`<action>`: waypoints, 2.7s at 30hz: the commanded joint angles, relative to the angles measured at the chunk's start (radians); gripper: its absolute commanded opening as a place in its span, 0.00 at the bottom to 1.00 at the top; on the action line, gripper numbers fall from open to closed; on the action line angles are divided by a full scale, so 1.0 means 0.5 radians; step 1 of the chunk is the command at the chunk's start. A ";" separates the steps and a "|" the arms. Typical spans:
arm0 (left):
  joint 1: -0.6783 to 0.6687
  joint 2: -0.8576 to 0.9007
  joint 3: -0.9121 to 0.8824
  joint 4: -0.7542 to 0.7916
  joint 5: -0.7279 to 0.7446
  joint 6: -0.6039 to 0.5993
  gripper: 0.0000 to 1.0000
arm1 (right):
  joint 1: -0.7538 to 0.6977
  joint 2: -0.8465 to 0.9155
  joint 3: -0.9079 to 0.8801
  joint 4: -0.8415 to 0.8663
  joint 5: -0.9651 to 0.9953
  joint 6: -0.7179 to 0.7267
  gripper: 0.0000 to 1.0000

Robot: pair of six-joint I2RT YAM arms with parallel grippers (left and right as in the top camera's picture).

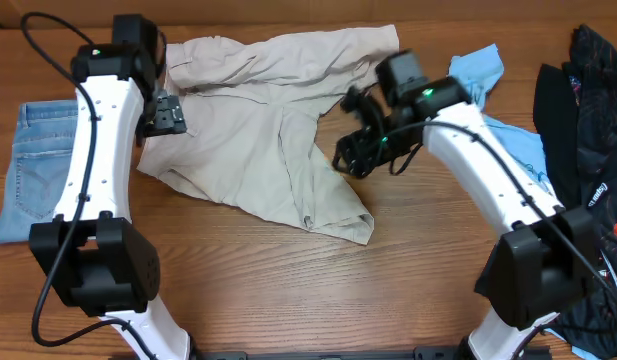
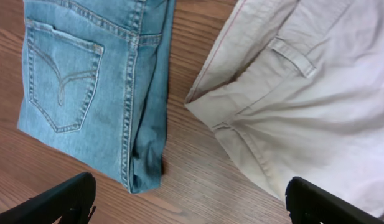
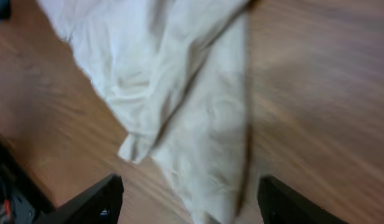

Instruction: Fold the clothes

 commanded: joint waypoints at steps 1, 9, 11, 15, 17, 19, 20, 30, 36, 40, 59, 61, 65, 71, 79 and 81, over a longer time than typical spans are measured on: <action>0.016 -0.037 -0.013 -0.003 0.046 -0.042 1.00 | 0.120 -0.045 -0.159 0.114 -0.176 0.019 0.73; 0.018 -0.037 -0.013 0.003 0.047 -0.042 1.00 | 0.395 -0.031 -0.527 0.629 -0.151 0.199 0.73; 0.018 -0.037 -0.013 0.005 0.047 -0.042 1.00 | 0.450 -0.024 -0.597 0.757 -0.090 0.283 0.73; 0.018 -0.037 -0.013 0.010 0.047 -0.042 1.00 | 0.540 0.011 -0.673 0.915 0.024 0.393 0.72; 0.018 -0.037 -0.013 0.011 0.047 -0.042 1.00 | 0.558 0.020 -0.674 0.927 0.143 0.513 0.60; 0.018 -0.037 -0.013 0.012 0.047 -0.042 1.00 | 0.557 0.020 -0.674 0.941 0.215 0.614 0.49; 0.018 -0.037 -0.013 0.012 0.047 -0.042 1.00 | 0.553 0.020 -0.674 0.941 0.252 0.661 0.48; 0.018 -0.037 -0.013 0.018 0.076 -0.041 1.00 | 0.550 0.021 -0.674 0.941 0.377 0.776 0.39; 0.018 -0.037 -0.013 0.018 0.076 -0.041 1.00 | 0.550 0.022 -0.674 0.933 0.377 0.775 0.18; 0.019 -0.037 -0.013 0.019 0.075 -0.041 1.00 | 0.550 0.022 -0.674 0.933 0.394 0.803 0.04; 0.019 -0.037 -0.013 0.018 0.140 -0.019 1.00 | -0.523 -0.160 0.076 0.188 1.185 0.812 0.59; 0.019 -0.037 -0.013 0.017 0.195 0.000 1.00 | -0.523 -0.160 0.053 0.114 1.128 0.811 0.60; 0.019 -0.037 -0.029 0.001 0.311 0.050 0.98 | -0.512 -0.159 -0.005 0.031 0.896 0.755 0.60; 0.019 -0.037 -0.269 0.129 0.345 0.050 0.98 | -0.513 -0.159 -0.229 0.041 0.523 0.636 0.61; 0.018 -0.037 -0.740 0.717 0.418 0.223 0.96 | -0.512 -0.158 -0.682 0.339 0.071 0.569 0.61; 0.018 -0.037 -0.816 0.796 0.473 0.237 0.96 | -0.512 -0.158 -0.743 0.394 0.026 0.543 0.61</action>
